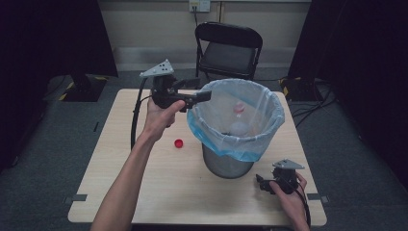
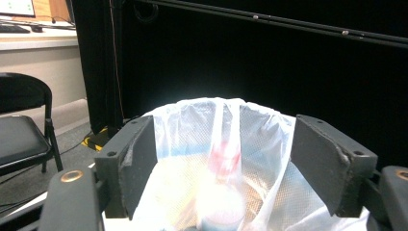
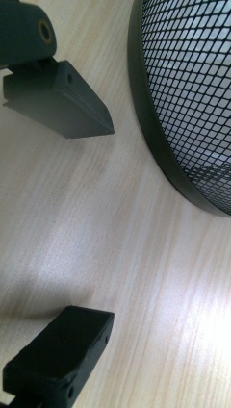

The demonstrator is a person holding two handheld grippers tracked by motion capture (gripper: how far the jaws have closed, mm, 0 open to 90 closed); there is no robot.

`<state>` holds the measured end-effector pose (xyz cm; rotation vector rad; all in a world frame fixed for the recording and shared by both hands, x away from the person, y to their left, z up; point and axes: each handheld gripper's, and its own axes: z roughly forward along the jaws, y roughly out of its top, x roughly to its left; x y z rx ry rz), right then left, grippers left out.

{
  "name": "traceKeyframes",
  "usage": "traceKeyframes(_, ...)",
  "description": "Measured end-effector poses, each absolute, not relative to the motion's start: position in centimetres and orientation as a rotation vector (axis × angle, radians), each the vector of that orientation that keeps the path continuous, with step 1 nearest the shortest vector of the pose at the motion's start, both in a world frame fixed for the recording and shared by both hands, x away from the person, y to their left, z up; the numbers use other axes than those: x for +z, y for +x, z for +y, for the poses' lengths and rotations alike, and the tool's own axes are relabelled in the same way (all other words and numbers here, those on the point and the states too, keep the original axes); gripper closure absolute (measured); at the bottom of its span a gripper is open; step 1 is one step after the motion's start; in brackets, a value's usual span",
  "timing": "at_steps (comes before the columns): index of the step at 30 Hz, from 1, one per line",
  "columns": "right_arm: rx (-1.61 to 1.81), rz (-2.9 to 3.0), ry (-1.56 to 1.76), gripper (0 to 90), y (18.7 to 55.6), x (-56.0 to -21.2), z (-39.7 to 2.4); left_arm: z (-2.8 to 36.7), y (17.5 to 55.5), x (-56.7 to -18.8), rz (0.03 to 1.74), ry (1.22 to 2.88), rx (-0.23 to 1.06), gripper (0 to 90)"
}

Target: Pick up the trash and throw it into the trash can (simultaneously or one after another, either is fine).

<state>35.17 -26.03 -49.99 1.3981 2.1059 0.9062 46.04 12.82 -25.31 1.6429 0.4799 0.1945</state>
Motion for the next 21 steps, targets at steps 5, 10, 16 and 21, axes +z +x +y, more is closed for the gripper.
traceKeyframes(5, 0.906, 2.106, 1.398, 10.4, 35.2, -50.0, -26.0, 14.3, 45.8, -25.5, 0.486, 1.656, 0.231, 18.7)
traceKeyframes(10, 0.906, 2.106, 1.398, 10.4, 35.2, -50.0, -26.0, 15.5, 45.8, -25.7, 0.498, 1.653, 0.241, 18.5)
traceKeyframes(16, 0.906, 2.106, 1.398, 10.4, 35.2, -50.0, -26.0, 16.9, 45.8, -26.8, 0.533, 1.664, 0.287, 18.6)
traceKeyframes(21, 0.906, 2.106, 1.398, 10.4, 35.2, -50.0, -26.0, 17.8, 45.6, -27.5, 0.544, 1.679, 0.304, 19.0)
